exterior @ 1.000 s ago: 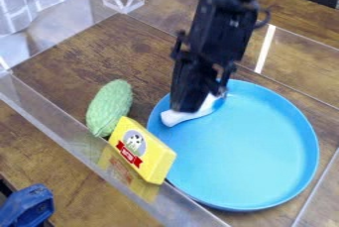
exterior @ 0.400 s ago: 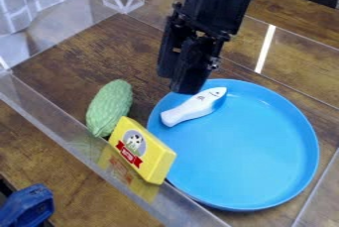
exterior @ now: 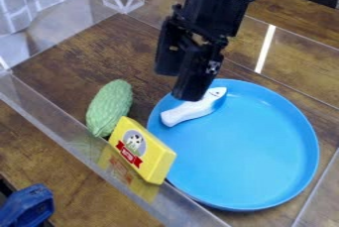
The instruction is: Remove the yellow brick from inside the blue tray and put it on the table
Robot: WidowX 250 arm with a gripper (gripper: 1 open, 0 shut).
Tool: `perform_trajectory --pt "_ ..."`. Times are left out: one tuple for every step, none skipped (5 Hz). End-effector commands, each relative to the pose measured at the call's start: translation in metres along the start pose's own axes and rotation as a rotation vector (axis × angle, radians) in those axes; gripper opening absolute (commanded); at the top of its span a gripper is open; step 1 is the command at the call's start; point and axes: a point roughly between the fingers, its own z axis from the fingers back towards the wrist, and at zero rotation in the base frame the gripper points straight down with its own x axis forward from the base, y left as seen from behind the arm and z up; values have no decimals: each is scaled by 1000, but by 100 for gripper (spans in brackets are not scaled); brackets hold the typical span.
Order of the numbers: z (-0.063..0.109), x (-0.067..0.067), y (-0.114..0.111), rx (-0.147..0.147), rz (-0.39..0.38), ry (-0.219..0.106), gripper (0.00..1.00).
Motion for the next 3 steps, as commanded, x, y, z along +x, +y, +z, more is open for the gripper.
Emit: perform_trajectory --pt "9 -1 4 29 13 -44 100" --pt "2 0 7 36 16 -38 100" --pt "-4 2 9 45 16 -31 100"
